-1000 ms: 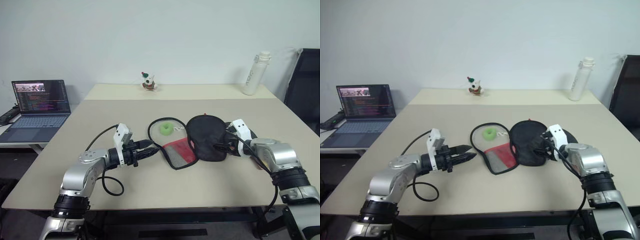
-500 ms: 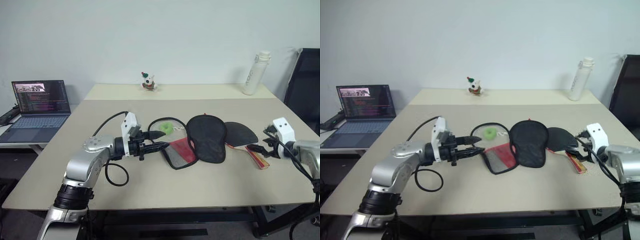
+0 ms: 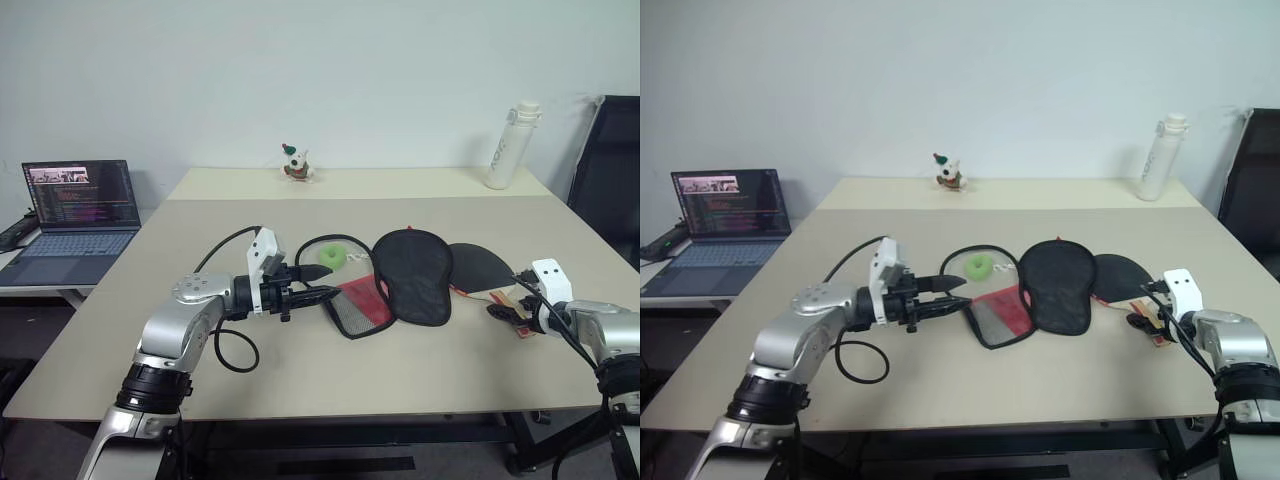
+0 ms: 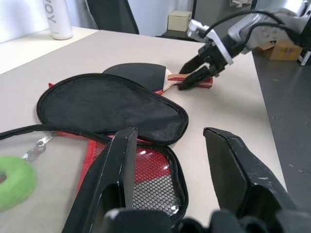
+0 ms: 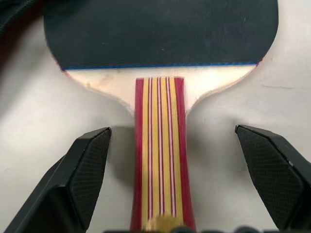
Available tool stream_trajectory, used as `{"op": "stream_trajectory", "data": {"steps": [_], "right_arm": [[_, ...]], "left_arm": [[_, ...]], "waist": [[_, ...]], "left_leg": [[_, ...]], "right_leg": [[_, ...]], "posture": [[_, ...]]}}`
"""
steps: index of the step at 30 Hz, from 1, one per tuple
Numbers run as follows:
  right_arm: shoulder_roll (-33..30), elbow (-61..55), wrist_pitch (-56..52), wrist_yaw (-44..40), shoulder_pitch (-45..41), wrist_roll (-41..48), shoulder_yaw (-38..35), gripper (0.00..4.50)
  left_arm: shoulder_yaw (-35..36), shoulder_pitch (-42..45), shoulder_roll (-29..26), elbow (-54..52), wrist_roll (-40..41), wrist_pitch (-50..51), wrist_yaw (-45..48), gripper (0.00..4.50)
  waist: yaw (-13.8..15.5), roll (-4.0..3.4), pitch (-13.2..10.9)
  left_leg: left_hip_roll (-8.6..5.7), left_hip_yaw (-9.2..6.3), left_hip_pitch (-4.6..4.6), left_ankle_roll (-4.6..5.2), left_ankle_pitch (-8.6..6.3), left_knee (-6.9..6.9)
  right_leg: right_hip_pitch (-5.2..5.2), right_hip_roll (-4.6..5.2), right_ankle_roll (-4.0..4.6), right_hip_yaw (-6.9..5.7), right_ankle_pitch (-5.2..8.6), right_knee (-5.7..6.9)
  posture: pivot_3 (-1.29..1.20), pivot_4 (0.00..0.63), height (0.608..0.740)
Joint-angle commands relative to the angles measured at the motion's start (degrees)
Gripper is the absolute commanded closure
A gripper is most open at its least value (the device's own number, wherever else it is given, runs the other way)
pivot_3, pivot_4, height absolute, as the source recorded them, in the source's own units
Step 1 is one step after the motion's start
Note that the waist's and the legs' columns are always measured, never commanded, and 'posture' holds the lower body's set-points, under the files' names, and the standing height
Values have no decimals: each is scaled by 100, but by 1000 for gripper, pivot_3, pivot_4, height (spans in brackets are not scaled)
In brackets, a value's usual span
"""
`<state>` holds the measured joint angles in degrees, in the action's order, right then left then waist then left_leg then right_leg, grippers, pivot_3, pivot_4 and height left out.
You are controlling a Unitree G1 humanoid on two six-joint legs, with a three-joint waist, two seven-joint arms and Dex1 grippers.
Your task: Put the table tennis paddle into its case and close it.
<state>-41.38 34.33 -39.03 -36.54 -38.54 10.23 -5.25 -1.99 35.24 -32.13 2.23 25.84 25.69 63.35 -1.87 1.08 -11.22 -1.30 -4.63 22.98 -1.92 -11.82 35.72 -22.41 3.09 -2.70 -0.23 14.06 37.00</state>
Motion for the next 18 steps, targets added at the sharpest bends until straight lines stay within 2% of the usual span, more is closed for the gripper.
{"op": "stream_trajectory", "data": {"steps": [1, 4, 12, 18], "right_arm": [[74, 259, 242, 85, -186, -84, -36, 9], [128, 358, 304, 112, -218, -118, -30, 659], [116, 636, 497, 677, -442, -110, -436, 3345], [-148, 349, 413, 1044, -707, 84, -974, 3435]], "left_arm": [[132, -45, -94, -244, 48, -73, -5, 2134], [165, -128, -132, -314, 63, -48, -49, 2134], [229, -302, -192, -480, 111, -11, -183, 2134], [252, -398, -226, -495, 135, -30, -222, 2134]], "waist": [[-1, 0, 0], [-2, 1, 0], [7, 1, 0], [25, -18, -12]], "left_leg": [[0, 1, -1, 0, 0, 0], [0, 1, -4, 0, 0, 4], [-1, 0, -6, 0, 0, 10], [-1, 0, 5, 1, 0, 6]], "right_leg": [[1, 0, 0, 2, 0, 0], [6, 0, -2, 3, -2, 0], [9, 1, -3, 6, -4, 2], [2, 6, -4, 8, -4, -3]], "posture": [[0, 150, 740], [0, 150, 740], [0, 150, 740], [0, 150, 740]]}}
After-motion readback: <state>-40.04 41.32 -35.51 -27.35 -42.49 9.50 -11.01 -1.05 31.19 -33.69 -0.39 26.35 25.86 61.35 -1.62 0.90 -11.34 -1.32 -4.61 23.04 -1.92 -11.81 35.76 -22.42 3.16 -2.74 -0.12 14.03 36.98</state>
